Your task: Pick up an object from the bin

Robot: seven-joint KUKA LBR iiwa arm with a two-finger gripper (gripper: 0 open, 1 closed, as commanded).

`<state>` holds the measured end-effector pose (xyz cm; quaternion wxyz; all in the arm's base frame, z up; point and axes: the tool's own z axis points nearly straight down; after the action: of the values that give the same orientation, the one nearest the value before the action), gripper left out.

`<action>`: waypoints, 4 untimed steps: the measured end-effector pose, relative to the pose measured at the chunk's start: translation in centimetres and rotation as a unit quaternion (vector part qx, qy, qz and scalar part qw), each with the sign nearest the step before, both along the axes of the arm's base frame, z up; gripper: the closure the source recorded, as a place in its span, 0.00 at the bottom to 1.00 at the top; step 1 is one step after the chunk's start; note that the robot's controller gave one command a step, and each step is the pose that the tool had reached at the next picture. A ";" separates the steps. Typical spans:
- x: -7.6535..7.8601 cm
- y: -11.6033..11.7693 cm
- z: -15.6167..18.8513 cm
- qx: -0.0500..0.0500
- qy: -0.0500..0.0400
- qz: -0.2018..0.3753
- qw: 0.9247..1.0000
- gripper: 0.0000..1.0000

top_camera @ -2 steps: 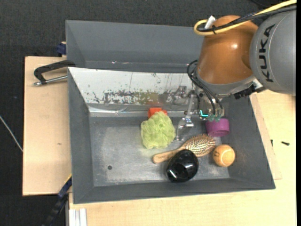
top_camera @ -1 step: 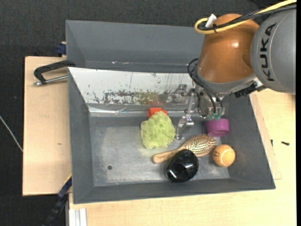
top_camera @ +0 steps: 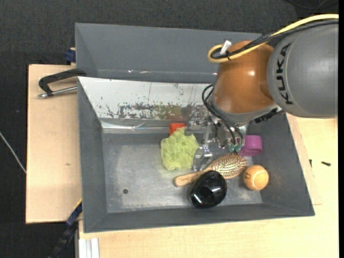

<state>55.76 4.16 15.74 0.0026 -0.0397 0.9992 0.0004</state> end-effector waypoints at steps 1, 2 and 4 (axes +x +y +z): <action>-0.1 0.2 -4.0 -0.001 0.001 0.018 1.000 0.00; 3.3 1.3 -3.6 0.000 -0.002 0.094 0.996 0.00; 4.7 2.0 -8.1 -0.002 -0.003 0.322 0.947 1.00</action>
Offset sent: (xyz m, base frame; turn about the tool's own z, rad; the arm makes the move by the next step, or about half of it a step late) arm 0.0306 0.0130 -0.0373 -0.1888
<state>60.46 6.15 7.66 0.0057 -0.3598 0.9330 -0.0013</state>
